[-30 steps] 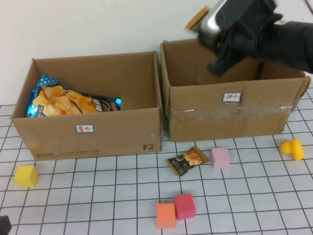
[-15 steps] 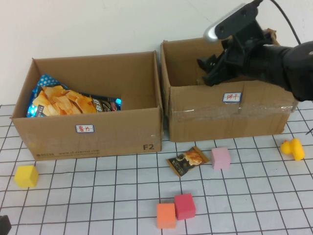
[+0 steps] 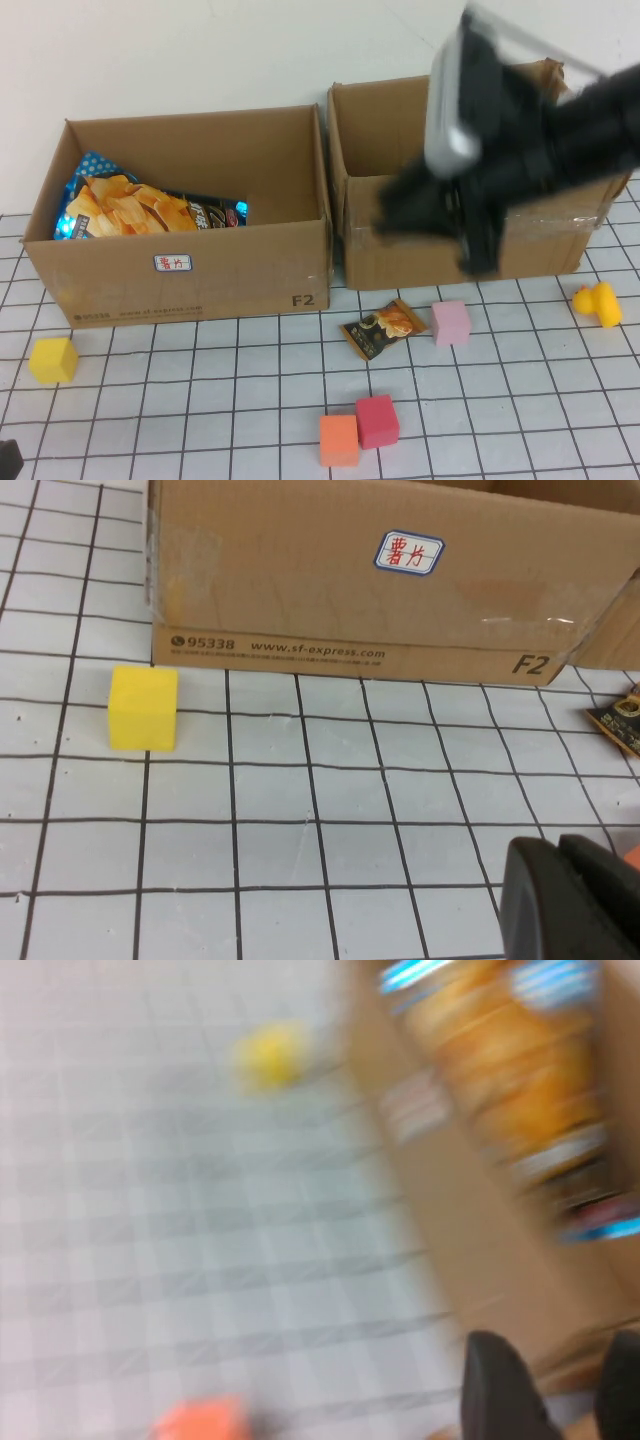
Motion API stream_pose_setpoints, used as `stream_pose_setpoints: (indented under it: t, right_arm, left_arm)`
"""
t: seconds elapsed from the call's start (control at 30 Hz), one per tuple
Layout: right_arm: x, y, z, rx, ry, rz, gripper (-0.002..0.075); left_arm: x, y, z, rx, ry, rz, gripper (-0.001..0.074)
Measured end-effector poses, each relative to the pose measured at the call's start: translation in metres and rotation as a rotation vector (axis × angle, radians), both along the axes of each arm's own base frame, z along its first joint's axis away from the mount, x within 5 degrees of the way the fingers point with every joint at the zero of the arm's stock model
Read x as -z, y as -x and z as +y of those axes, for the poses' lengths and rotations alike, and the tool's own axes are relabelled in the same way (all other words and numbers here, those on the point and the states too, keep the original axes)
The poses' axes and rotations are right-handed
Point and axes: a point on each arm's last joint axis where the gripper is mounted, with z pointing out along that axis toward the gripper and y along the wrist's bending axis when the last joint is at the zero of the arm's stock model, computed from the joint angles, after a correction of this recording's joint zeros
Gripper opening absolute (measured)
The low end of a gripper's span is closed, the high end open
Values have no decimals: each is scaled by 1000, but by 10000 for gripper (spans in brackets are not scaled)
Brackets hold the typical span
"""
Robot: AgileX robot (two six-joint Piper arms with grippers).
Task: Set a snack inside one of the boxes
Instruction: Pick up the biscuit
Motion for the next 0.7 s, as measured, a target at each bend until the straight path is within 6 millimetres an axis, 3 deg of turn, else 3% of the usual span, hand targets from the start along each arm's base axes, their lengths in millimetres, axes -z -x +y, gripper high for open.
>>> stream_pose_setpoints:
  t: [0.13, 0.43, 0.53, 0.7]
  right_arm:
    - [34, 5, 3, -166, 171, 121, 187]
    - [115, -19, 11, -271, 491, 125, 193]
    - [131, -26, 13, -262, 527, 102, 282]
    - [146, -36, 17, -267, 546, 29, 549]
  left_arm:
    - [1, -3, 1, -7, 4, 12, -1]
    - [0, -5, 3, -17, -2, 4, -1]
    - [6, -6, 4, -30, 9, 12, -1]
    - [10, -10, 2, 2, 18, 27, -1]
